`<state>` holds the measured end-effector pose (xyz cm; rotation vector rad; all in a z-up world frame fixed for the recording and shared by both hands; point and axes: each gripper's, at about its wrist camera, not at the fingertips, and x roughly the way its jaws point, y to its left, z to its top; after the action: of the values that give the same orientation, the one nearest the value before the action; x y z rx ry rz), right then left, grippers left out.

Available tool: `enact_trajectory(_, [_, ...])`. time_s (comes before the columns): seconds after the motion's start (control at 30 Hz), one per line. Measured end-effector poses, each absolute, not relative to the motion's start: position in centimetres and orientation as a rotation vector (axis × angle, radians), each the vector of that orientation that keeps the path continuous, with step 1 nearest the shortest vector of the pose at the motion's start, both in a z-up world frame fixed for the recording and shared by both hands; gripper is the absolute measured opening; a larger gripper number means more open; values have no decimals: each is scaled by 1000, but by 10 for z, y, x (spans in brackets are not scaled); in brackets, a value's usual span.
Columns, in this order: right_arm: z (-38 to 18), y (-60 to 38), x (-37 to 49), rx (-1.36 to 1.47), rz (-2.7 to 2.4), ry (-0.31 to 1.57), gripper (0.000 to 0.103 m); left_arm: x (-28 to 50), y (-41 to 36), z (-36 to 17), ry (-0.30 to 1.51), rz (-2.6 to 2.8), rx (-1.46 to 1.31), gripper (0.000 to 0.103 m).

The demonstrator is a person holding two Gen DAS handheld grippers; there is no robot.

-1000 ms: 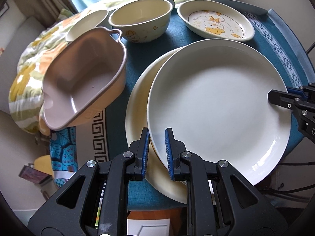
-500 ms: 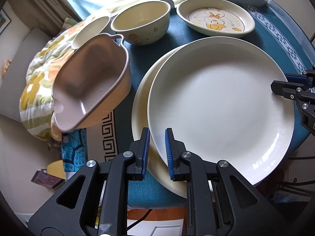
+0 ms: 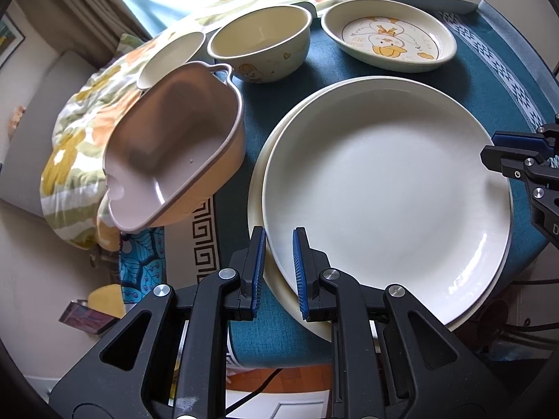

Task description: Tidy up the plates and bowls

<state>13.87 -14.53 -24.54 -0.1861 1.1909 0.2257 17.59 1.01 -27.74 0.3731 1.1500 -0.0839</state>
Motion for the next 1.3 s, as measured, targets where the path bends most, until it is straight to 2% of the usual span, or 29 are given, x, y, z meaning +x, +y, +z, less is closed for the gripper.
enact_trajectory(0.33, [-243,-150,140,-146,228,1197,13,177,11,-273,1153,-92,358,14])
enact_trajectory(0.7, [-192,-182,140,1,159,1118,13,188,-2,-209,1055,-150,286,14])
enact_trajectory(0.77, [-179,-194,139,31,129,1079,23,193,-5,-201,1038,-166,261,14])
enact_trajectory(0.8, [-172,-201,138,42,111,1054,50,197,-7,-197,1034,-165,261,14])
enact_trajectory(0.83, [-165,-207,136,57,100,1031,85,201,-9,-195,1032,-164,263,14])
enact_trajectory(0.87, [-159,-213,135,72,90,1007,96,205,-12,-193,1032,-167,258,14])
enact_trajectory(0.9, [-154,-218,133,85,80,986,100,209,-14,-192,1032,-180,242,14])
enact_trajectory(1.17, [-137,-249,124,142,26,941,100,225,-22,-170,982,-295,97,14])
enact_trajectory(1.23, [-136,-255,124,164,21,934,100,226,-24,-167,983,-314,85,20])
enact_trajectory(1.27, [-136,-257,123,169,19,932,100,225,-25,-167,987,-320,82,41])
enact_trajectory(1.3, [-135,-258,123,173,18,928,100,226,-25,-166,988,-329,76,83])
